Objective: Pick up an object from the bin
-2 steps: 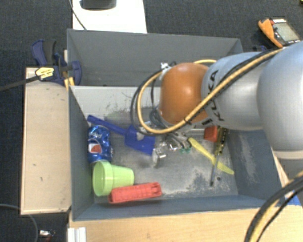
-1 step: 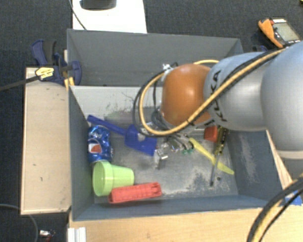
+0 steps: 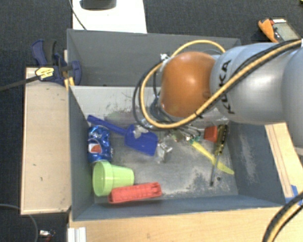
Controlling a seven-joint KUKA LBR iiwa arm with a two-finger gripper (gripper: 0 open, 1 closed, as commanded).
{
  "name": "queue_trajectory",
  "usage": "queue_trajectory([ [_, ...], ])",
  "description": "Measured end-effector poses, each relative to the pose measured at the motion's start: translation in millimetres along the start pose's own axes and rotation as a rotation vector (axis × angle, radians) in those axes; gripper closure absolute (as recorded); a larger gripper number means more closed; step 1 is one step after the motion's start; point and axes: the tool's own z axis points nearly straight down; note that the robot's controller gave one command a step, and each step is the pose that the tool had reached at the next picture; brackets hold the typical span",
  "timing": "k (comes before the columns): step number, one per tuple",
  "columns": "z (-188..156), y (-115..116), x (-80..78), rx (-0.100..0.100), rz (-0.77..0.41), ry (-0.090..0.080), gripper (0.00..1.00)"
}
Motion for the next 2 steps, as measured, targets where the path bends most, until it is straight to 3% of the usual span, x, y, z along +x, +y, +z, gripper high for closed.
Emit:
queue_trajectory([
  [1, 23.4, -13.9, 3.3, 0.001, 0.136, -0.002, 0.0],
  [2, 35.8, -11.3, 3.9, 0.0, 0.185, -0.001, 0.0],
])
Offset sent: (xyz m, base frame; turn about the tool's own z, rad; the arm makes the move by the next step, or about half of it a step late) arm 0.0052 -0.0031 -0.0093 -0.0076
